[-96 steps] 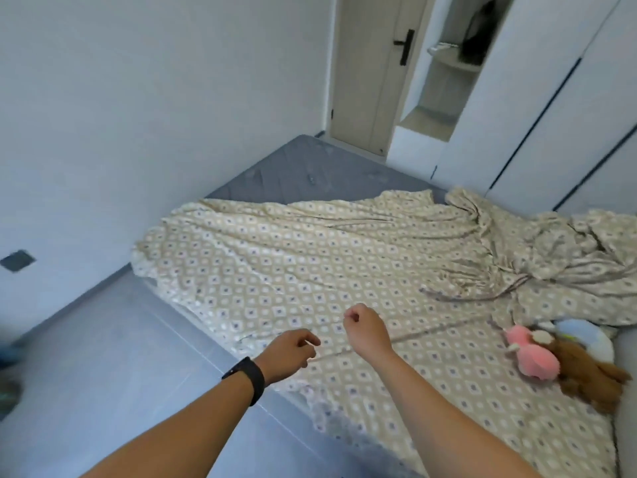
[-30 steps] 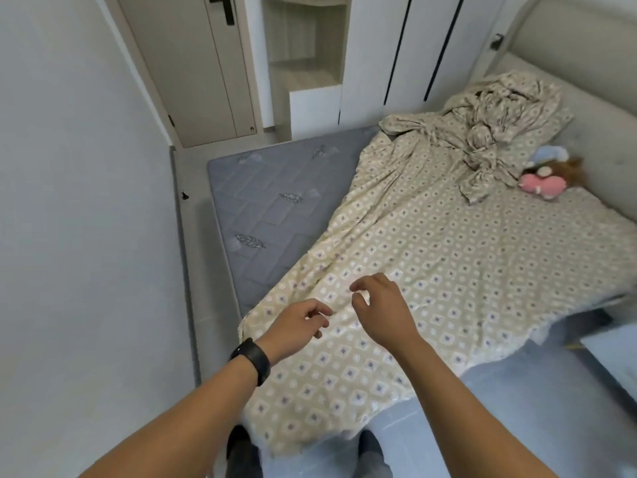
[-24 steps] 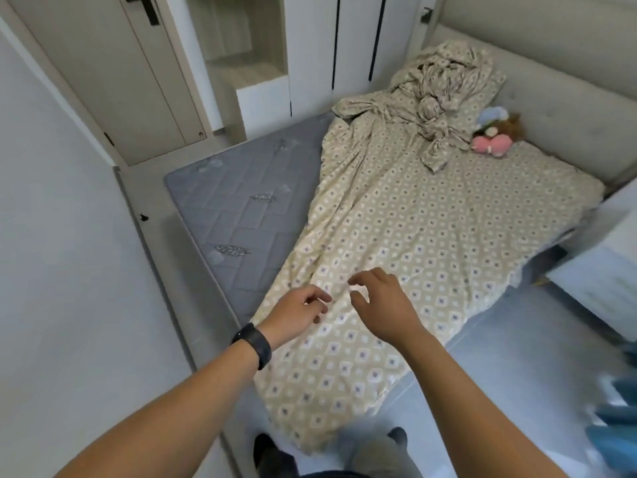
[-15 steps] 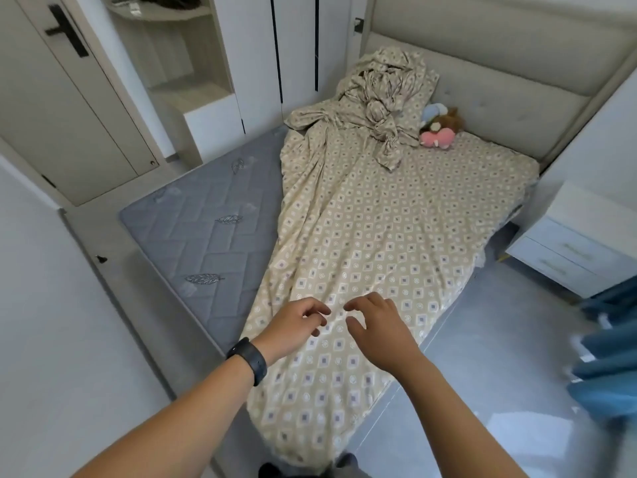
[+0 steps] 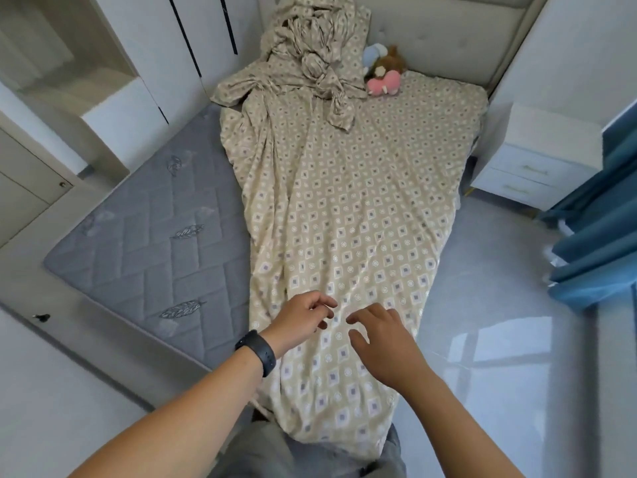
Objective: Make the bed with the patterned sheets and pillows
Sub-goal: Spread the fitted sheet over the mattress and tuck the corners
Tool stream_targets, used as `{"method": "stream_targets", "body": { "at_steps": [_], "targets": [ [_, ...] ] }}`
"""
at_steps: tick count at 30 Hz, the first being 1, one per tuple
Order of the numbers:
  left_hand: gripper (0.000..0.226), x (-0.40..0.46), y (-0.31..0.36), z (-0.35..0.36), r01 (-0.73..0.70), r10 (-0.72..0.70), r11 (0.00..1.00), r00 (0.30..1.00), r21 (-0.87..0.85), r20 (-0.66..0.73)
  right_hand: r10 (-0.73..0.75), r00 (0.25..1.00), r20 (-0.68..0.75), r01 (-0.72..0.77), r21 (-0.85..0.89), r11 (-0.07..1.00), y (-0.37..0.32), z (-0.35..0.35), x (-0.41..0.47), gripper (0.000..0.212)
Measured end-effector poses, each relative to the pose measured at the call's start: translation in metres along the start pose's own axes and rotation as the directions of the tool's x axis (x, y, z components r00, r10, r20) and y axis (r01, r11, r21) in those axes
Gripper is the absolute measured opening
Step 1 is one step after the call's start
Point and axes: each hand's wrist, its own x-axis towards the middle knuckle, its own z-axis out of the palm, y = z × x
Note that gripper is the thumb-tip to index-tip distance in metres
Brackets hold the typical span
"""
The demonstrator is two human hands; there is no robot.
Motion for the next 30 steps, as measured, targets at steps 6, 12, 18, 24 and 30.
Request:
{"method": "stream_targets", "body": {
  "at_steps": [6,12,18,24,30],
  "targets": [
    [0.020,0.041,-0.016,-0.094,-0.062,0.047,0.992,0.990,0.113,0.132,0.143,0.988,-0.065,-0.140,0.039,0.989,-0.077,0.042,0.033,0.029],
    [0.022,0.037,-0.019,-0.146,-0.069,0.056,0.991,0.992,0.113,0.116,0.239,0.964,-0.118,-0.246,-0.050,0.968,-0.129,0.050,0.023,0.029],
    [0.020,0.015,-0.043,-0.152,-0.059,0.031,0.987,0.982,0.147,0.187,0.254,0.958,-0.136,-0.260,-0.026,0.965,-0.144,0.066,0.020,0.027],
    [0.018,-0.021,-0.067,-0.217,0.002,-0.009,0.998,0.993,0.060,0.114,0.081,0.996,0.033,-0.075,-0.147,0.986,-0.208,0.107,0.055,0.034],
    [0.025,0.017,-0.069,-0.307,0.006,0.000,0.982,0.999,-0.189,0.033,0.061,0.995,-0.081,-0.072,-0.144,0.987,-0.262,0.116,0.115,0.063]
  ]
}}
